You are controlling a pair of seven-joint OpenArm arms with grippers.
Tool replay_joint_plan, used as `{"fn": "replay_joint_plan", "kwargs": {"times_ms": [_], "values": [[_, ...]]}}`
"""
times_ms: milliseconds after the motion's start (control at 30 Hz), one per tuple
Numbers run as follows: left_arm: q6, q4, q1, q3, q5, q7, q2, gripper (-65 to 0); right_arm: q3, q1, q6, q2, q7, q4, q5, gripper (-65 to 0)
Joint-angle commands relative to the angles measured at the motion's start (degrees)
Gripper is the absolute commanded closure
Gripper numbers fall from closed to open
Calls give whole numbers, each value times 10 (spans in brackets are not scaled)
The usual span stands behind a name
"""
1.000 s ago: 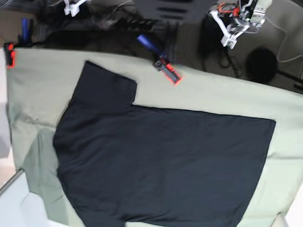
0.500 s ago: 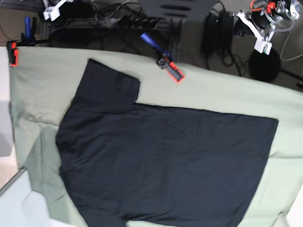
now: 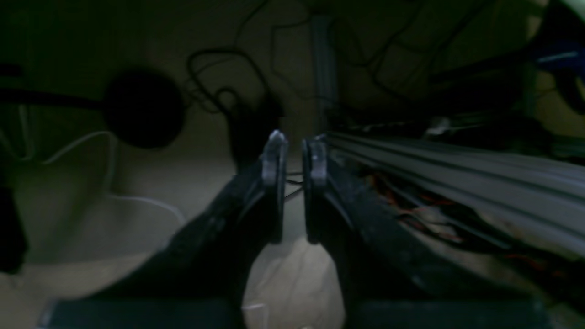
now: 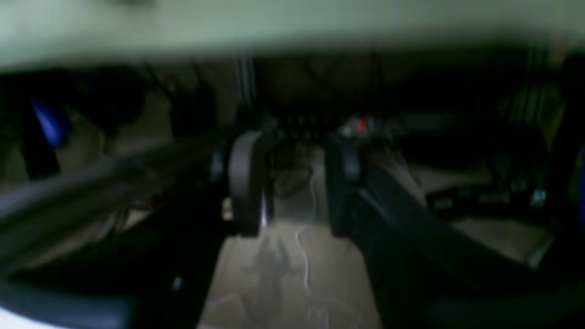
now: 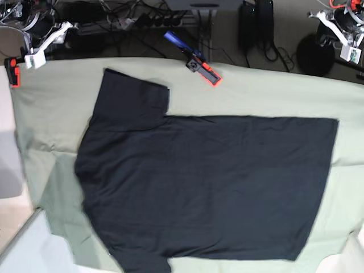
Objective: Fold the T-shirt properly
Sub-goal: 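Move both grippers toward the shirt's shoulder corners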
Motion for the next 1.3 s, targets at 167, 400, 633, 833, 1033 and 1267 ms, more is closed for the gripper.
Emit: {"fn": "replay_joint_plan", "kwargs": {"times_ms": [167, 400, 633, 833, 1033, 1267], "values": [[-7, 8, 8, -4, 1, -3, -25, -105, 7, 119, 35, -11, 19, 1, -8, -234], [-6, 8, 11, -4, 14, -2, -29, -105, 3, 210, 35, -85, 19, -59, -9, -234], [-6, 8, 20, -4, 14, -2, -29, -105, -7, 225, 35, -154, 19, -77, 2, -234], [-5, 8, 23, -4, 14, -2, -29, -105, -51, 226, 35, -178, 21, -77, 2, -234], [-5, 8, 23, -4, 14, -2, -29, -105, -65, 226, 35, -195, 21, -77, -3, -234], [-12, 8, 22, -4, -16, 12, -29, -233, -65, 226, 35, -203, 24, -77, -10, -233]]}}
